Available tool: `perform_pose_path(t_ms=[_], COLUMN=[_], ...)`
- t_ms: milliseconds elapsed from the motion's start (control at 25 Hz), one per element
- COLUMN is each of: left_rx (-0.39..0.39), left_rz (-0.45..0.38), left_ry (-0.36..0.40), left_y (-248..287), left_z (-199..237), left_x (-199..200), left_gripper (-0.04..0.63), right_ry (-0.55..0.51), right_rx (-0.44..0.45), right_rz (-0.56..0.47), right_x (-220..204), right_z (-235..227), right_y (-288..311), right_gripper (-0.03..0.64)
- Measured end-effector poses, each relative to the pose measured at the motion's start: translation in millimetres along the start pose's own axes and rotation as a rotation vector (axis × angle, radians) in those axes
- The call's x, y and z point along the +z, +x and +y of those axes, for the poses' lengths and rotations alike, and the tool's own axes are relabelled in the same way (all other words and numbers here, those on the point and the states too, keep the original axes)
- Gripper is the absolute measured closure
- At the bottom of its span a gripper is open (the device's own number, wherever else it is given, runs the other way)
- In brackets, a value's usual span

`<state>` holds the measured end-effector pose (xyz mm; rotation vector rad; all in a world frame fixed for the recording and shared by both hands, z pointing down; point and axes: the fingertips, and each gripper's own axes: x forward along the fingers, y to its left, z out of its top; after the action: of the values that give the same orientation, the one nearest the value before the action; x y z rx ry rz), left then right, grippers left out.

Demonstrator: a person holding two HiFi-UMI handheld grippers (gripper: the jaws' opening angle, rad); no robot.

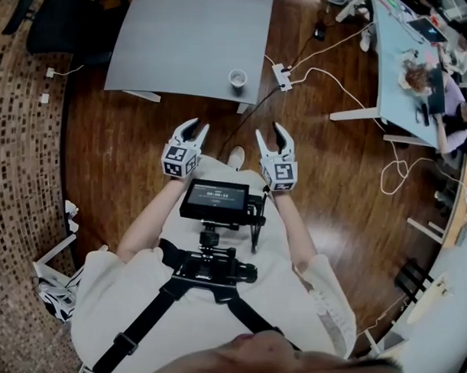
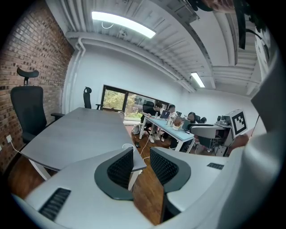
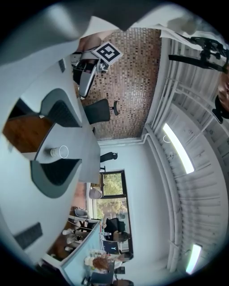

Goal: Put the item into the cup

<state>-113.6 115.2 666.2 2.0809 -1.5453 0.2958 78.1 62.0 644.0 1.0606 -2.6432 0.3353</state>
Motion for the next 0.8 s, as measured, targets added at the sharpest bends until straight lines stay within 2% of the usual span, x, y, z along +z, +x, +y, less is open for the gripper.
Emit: perform_pose_path(t_ms=[280,480,800], left_rx=[-0.052,-0.067,-0.117], left_rz=[0.013,0.034,0.039], left_ry=[0.021,0.012,0.047], left_y=[15.5,23.7,34.3], left_z=[36.1,71.5,68.2], left_x=[7.3,24.2,43.8], left_gripper=[0.476,0.476,0.476], right_ry=[0.008,-0.016,-0.008], right_rx=[-0.028,-0.065,-0.11], right_rz=[0.011,0.022,0.031], right_x=[-5.7,15.6,17.8], right_z=[17.2,24.7,21.0], right_y=[35.6,62.5,59.9], right_gripper=[0.385,0.387,0.387])
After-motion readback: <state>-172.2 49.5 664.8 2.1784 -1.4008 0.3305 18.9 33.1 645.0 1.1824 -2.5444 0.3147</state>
